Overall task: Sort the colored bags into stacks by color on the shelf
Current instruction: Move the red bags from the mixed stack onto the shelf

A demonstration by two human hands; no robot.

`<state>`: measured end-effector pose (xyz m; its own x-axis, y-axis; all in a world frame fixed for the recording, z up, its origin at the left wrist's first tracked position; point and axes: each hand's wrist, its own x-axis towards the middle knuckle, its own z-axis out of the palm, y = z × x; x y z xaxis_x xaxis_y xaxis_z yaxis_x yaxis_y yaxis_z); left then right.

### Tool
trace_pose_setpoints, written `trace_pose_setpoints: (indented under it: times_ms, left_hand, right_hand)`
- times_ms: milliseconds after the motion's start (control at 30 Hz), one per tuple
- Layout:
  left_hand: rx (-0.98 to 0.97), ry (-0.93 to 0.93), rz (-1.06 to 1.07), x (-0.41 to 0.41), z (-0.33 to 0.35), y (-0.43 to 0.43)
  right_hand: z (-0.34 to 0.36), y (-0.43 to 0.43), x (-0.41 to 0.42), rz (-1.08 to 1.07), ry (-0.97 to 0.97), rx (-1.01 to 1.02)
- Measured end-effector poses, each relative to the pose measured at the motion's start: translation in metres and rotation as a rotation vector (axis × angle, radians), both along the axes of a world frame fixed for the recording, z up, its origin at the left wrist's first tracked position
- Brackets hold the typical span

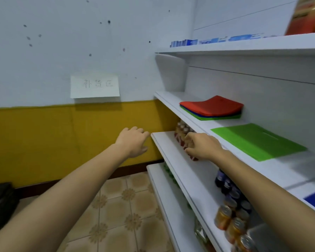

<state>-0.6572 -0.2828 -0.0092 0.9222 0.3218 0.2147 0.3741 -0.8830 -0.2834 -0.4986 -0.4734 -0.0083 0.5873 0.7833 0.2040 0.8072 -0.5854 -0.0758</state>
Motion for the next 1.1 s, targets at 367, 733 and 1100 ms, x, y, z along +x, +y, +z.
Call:
trace_pose_setpoints:
  times_ms: [367, 733, 1100]
  left_hand:
    - [0.089, -0.024, -0.073, 0.146, 0.026, 0.083]
    - [-0.128, -0.118, -0.268, 0.326, 0.004, 0.123]
    - [-0.405, -0.141, -0.607, 0.546, 0.004, 0.190]
  right_hand:
    - [0.040, 0.095, 0.132, -0.066, 0.122, 0.353]
    - [0.009, 0.085, 0.255, -0.328, 0.338, 0.652]
    - [-0.030, 0.097, 0.365, -0.866, 0.360, 0.792]
